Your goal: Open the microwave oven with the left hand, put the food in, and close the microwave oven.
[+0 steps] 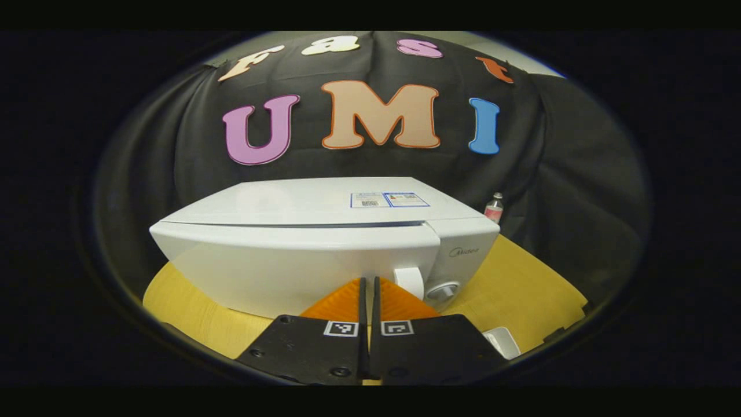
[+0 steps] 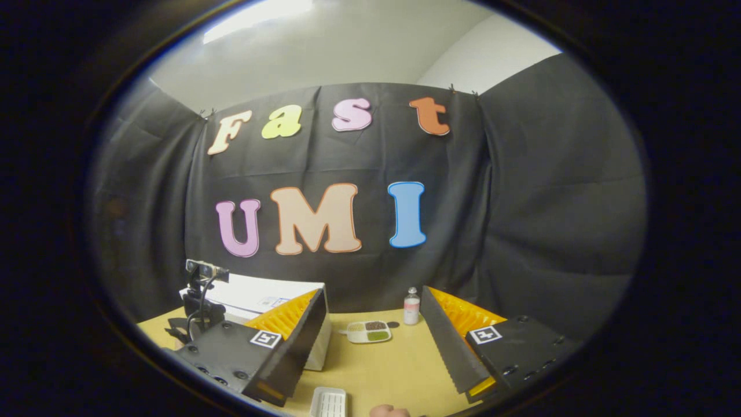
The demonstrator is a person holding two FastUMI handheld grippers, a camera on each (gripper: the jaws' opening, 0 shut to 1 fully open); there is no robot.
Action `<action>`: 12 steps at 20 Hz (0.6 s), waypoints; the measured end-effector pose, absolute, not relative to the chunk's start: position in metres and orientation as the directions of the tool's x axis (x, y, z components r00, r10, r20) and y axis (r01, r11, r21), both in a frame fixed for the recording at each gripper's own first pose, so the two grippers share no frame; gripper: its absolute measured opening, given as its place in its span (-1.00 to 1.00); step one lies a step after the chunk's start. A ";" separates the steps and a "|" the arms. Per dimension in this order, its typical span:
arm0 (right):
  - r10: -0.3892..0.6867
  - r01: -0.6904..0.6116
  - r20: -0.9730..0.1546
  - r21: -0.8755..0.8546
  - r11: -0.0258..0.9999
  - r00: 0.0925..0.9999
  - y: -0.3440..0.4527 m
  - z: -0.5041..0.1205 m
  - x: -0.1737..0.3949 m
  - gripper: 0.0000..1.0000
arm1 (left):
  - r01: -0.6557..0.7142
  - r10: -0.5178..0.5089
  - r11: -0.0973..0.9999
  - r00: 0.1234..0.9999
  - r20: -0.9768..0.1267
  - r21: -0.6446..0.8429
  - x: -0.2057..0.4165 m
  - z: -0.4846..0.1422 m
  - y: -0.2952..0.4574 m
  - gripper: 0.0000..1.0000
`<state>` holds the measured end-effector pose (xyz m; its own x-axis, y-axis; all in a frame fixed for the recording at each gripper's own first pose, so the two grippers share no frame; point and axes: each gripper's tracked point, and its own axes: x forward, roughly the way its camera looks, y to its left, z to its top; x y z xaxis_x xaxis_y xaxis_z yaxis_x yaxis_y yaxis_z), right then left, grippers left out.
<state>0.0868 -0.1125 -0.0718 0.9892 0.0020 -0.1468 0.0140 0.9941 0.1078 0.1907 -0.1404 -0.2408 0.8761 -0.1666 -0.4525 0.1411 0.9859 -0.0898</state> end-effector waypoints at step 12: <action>0.002 0.013 -0.156 0.092 0.996 0.988 -0.111 -0.078 0.089 0.89 | 0.129 -0.155 0.988 0.888 -0.434 -0.088 0.200 -0.240 -0.143 -0.99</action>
